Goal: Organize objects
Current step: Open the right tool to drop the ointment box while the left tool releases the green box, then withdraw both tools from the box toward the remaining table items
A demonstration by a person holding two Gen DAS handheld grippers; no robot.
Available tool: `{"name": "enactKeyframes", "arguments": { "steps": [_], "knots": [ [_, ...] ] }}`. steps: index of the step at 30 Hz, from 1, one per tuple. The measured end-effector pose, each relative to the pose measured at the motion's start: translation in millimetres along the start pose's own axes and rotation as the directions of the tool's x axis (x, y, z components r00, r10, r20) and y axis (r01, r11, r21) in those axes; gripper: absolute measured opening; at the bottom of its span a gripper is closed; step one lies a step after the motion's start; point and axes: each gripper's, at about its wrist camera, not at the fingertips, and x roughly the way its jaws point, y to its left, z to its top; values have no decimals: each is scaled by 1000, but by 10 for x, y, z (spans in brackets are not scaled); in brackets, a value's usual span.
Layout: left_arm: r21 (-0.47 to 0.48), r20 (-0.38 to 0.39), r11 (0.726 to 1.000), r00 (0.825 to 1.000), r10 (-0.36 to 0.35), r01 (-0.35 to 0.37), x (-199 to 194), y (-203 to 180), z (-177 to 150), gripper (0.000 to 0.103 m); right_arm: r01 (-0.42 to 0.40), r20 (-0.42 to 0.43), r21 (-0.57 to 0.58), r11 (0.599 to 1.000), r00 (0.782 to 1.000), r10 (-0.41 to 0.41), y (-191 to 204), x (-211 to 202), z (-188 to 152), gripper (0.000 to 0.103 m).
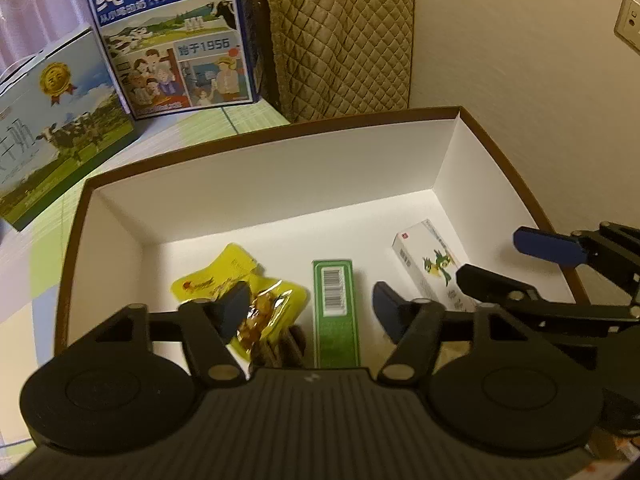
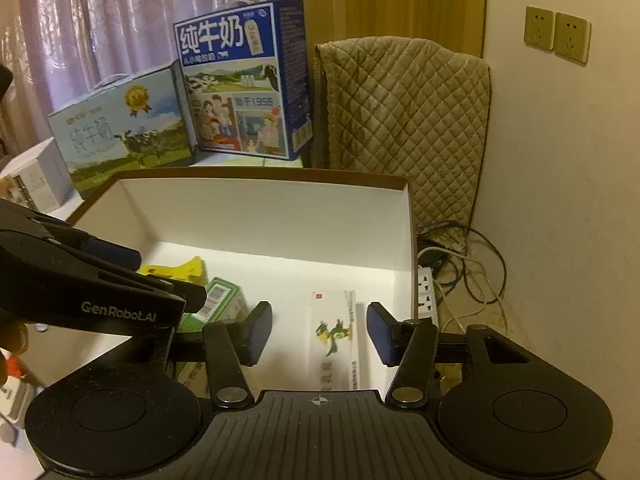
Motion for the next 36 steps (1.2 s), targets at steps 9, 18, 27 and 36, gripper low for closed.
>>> {"name": "enactKeyframes", "arguments": {
  "steps": [9, 18, 27, 36],
  "knots": [
    [-38, 25, 999, 1000, -16, 17, -402, 181, -234, 85, -26, 20, -13, 1000, 999, 27, 185, -356, -104, 69],
    [-51, 126, 999, 992, 18, -12, -1067, 247, -531, 95, -60, 53, -2, 998, 997, 60, 445, -793, -199, 72],
    [-127, 159, 992, 987, 28, -8, -1582, 462, -961, 96, -112, 72, 13, 994, 991, 111, 723, -1192, -361, 72],
    [-191, 180, 980, 979, 98, -63, -2032, 723, -1442, 96, -166, 64, 24, 986, 984, 164, 1025, -1432, -556, 73]
  ]
}}
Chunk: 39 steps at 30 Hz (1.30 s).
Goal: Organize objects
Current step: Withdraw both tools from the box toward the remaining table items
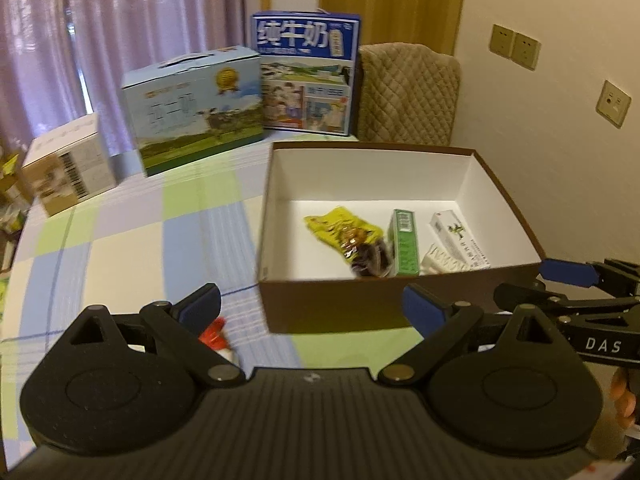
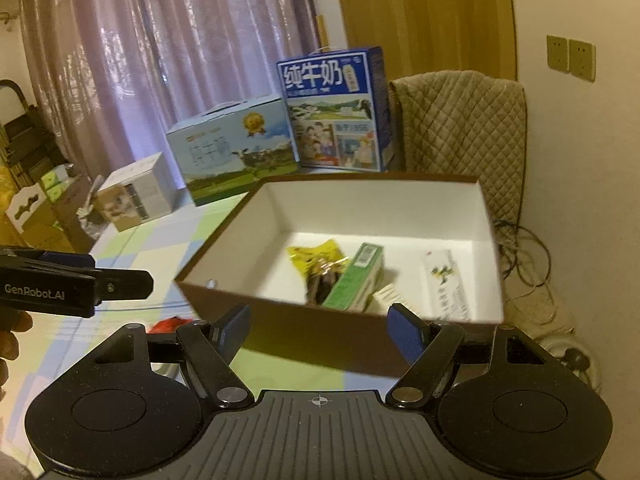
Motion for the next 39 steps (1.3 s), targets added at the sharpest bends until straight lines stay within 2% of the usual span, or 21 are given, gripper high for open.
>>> {"name": "enactKeyframes", "arguments": {
  "steps": [10, 19, 31, 39],
  "knots": [
    [-41, 6, 996, 996, 84, -84, -415, 334, -460, 96, -43, -32, -8, 999, 999, 43, 375, -97, -278, 73],
    [-119, -47, 985, 992, 117, -122, -556, 692, -882, 96, -95, -105, -60, 994, 990, 88, 746, 22, -532, 73],
    [-189, -113, 965, 980, 164, -183, -610, 1065, -1313, 96, -147, -184, -92, 985, 974, 129, 1079, 205, -825, 73],
    [-225, -179, 952, 969, 170, -208, -468, 1212, -1501, 96, -182, -238, -102, 978, 959, 153, 1217, 436, -1008, 73]
  ]
}}
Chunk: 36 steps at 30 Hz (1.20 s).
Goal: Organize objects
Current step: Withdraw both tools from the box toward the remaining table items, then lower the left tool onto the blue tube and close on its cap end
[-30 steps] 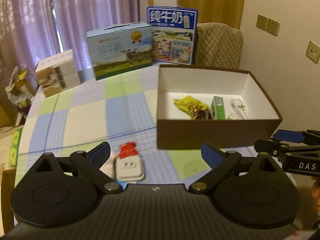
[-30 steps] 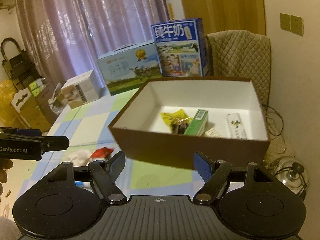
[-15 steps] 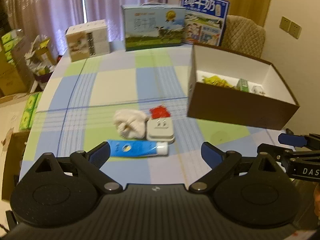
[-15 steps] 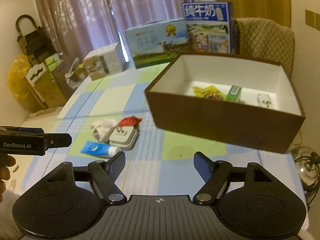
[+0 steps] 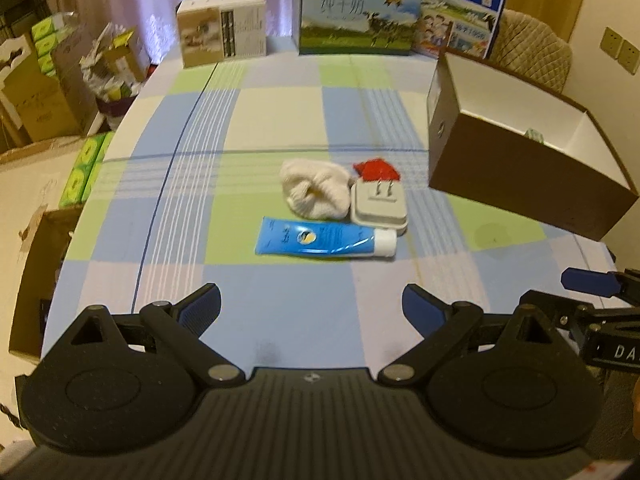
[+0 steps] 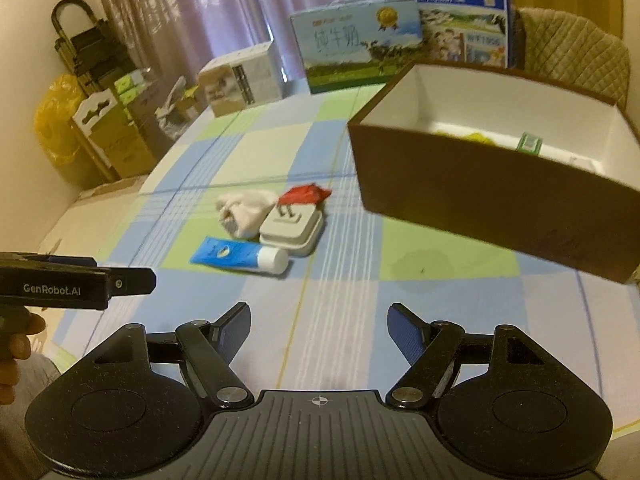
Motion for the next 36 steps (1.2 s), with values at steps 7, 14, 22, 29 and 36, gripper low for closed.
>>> {"name": "enactKeyframes", "arguments": {
  "steps": [7, 14, 22, 29, 36],
  "knots": [
    [-24, -44, 1000, 999, -8, 7, 238, -32, -39, 96, 25, -35, -12, 1000, 999, -25, -96, 276, 69, 73],
    [-45, -82, 999, 997, -2, -2, 494, -90, -6, 96, 9, -50, -77, 997, 999, -13, -98, 540, 259, 73],
    [-85, -85, 996, 996, 22, -29, 800, -236, 186, 95, 16, -43, -75, 997, 999, -19, -235, 847, 517, 73],
    [-133, -104, 990, 994, 29, -43, 1035, -251, 304, 95, 12, -64, 10, 1000, 998, -11, -449, 1090, 634, 73],
    [-171, -111, 984, 993, 28, -47, 1269, -275, 413, 95, 24, -59, 8, 1000, 998, -24, -502, 1079, 651, 73]
  ]
}}
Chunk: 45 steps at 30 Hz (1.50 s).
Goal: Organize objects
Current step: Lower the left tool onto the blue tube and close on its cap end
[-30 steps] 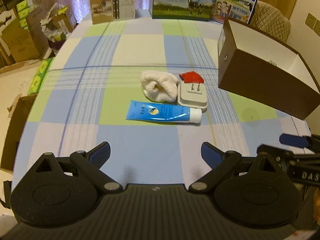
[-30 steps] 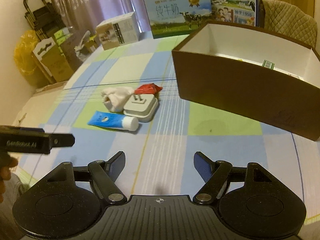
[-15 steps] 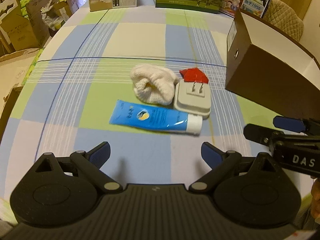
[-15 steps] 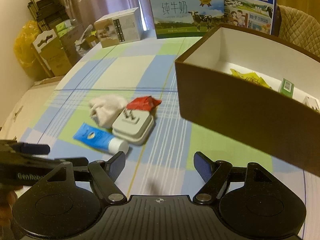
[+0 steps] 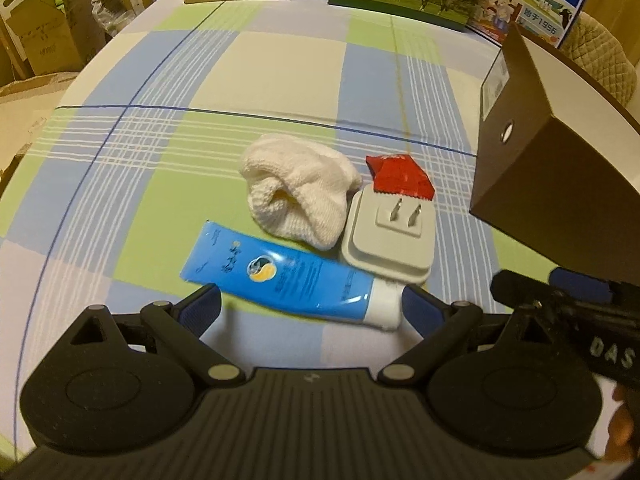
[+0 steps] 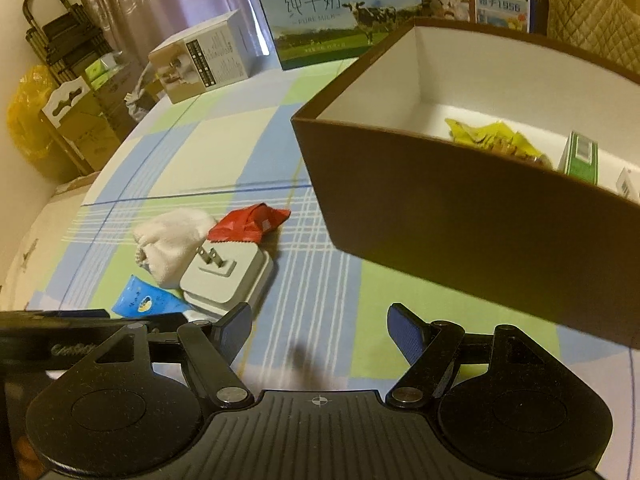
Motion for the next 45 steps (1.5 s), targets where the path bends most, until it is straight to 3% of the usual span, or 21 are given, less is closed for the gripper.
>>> {"name": "enactKeyframes", "arguments": {
  "steps": [9, 19, 24, 32, 35, 37, 38, 45],
  "knots": [
    [30, 15, 999, 1000, 12, -13, 120, -54, 9, 98, 5, -28, -6, 1000, 1000, -5, 4, 73, -38, 73],
    [55, 3, 994, 996, 92, -92, -20, 325, -130, 95, 1, -49, -44, 999, 999, -3, 96, 116, -114, 73],
    [42, 11, 996, 997, 79, -79, 7, 449, -129, 83, -6, -46, -65, 998, 999, 3, 156, 137, -146, 73],
    [-4, 31, 997, 997, 76, -76, 123, 489, -54, 76, -55, 4, -49, 997, 998, 55, 208, 139, -178, 72],
    [-2, 52, 996, 995, 87, -87, 136, 520, -24, 65, -74, 32, -50, 996, 997, 75, 262, 144, -190, 73],
    [11, 67, 994, 992, 106, -107, 133, 525, -14, 42, -78, 45, -51, 996, 996, 81, 299, 160, -183, 73],
    [18, 72, 993, 991, 117, -119, 133, 531, -6, 39, -83, 51, -44, 996, 995, 85, 319, 177, -174, 73],
    [-3, 63, 995, 993, 104, -104, 121, 610, 20, 35, -71, 60, -41, 997, 995, 74, 513, 386, -67, 73]
  ]
}}
